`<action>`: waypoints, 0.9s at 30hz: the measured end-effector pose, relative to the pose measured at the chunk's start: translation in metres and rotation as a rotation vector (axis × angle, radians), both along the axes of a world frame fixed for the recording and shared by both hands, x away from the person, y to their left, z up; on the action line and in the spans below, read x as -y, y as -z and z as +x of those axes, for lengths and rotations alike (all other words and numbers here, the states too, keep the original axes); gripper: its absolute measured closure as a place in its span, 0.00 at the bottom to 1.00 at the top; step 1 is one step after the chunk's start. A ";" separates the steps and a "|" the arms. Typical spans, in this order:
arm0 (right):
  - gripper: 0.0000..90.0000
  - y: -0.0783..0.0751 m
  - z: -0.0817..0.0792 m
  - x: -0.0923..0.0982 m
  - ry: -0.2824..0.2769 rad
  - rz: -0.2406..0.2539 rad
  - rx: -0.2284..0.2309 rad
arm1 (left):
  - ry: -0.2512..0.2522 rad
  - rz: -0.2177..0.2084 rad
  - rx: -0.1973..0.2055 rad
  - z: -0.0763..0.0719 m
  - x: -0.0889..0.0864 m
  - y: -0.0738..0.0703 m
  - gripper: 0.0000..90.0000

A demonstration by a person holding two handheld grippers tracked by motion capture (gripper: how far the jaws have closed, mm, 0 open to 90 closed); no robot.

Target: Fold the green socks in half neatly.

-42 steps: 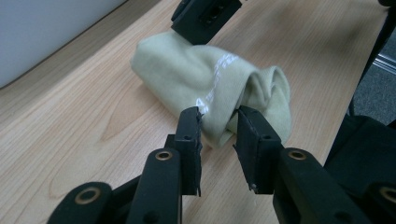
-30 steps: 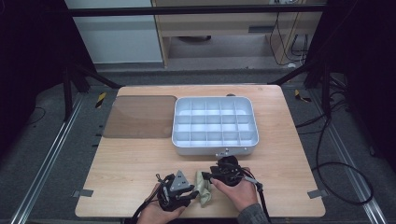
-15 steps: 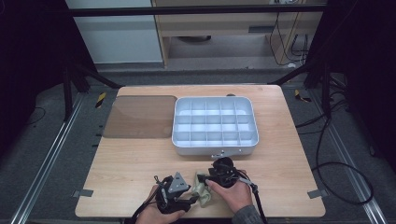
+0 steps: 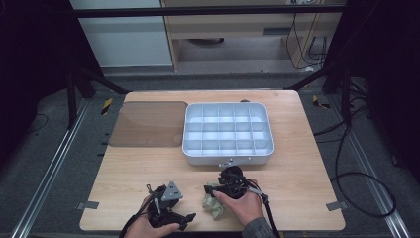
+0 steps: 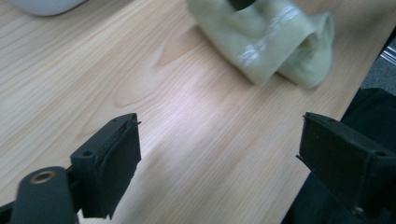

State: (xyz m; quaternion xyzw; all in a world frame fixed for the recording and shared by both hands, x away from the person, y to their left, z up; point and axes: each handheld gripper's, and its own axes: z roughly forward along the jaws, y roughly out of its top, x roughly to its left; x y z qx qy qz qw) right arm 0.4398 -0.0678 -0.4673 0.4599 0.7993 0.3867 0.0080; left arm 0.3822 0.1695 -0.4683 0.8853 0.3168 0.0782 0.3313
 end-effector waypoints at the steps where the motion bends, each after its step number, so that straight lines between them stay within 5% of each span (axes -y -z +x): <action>1: 0.36 0.000 0.000 0.000 0.002 -0.011 0.006 | -0.001 0.005 -0.001 0.001 -0.005 0.000 0.11; 10: 0.23 0.007 -0.007 0.001 0.027 -0.026 -0.015 | -0.112 -0.030 0.025 0.024 -0.056 -0.001 0.09; 16: 0.31 0.012 -0.011 -0.001 0.025 -0.046 -0.033 | -0.175 -0.054 0.019 0.032 -0.079 0.007 0.10; 27: 0.55 0.019 -0.017 -0.006 -0.003 -0.091 -0.043 | -0.238 -0.050 0.025 0.038 -0.092 0.013 0.10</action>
